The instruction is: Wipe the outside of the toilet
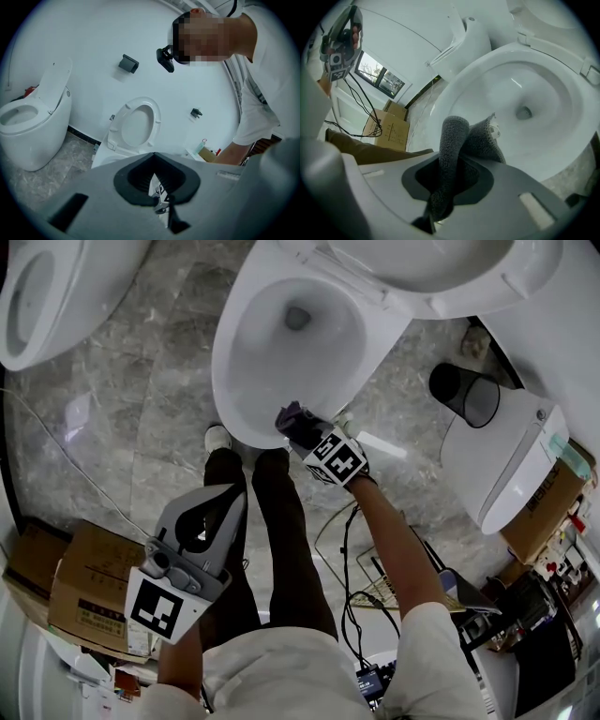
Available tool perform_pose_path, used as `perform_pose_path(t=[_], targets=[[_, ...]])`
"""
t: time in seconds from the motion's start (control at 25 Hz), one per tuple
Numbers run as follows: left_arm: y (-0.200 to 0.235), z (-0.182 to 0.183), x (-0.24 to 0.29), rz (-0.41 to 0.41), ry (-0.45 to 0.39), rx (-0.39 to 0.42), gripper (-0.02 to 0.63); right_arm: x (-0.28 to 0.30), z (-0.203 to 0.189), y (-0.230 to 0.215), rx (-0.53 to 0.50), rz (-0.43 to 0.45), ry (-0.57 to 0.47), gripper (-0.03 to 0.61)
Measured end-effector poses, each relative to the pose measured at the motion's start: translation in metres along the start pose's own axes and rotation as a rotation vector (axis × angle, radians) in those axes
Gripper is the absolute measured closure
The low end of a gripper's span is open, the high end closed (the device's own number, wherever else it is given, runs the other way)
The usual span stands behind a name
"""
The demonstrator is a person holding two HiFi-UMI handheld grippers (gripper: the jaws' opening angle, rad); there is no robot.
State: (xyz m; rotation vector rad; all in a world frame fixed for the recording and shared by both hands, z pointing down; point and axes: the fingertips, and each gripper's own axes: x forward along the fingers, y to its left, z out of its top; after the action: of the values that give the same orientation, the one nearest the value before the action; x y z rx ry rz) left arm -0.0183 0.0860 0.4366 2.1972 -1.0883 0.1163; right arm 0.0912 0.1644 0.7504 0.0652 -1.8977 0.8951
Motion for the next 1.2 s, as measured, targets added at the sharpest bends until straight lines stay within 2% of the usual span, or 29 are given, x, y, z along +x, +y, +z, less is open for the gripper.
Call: perform_pose_path(t=[0.44, 1.2], targets=[[0.007, -0.003, -0.004, 0.008, 0.004, -0.008, 0.615, 0.015, 0.011, 0.020, 0.099, 0.071, -0.055, 0.525], [0.020, -0.006, -0.014, 0.030, 0.001, -0.022, 0.615, 0.042, 0.038, 0.052, 0.168, 0.142, -0.121, 0.525]])
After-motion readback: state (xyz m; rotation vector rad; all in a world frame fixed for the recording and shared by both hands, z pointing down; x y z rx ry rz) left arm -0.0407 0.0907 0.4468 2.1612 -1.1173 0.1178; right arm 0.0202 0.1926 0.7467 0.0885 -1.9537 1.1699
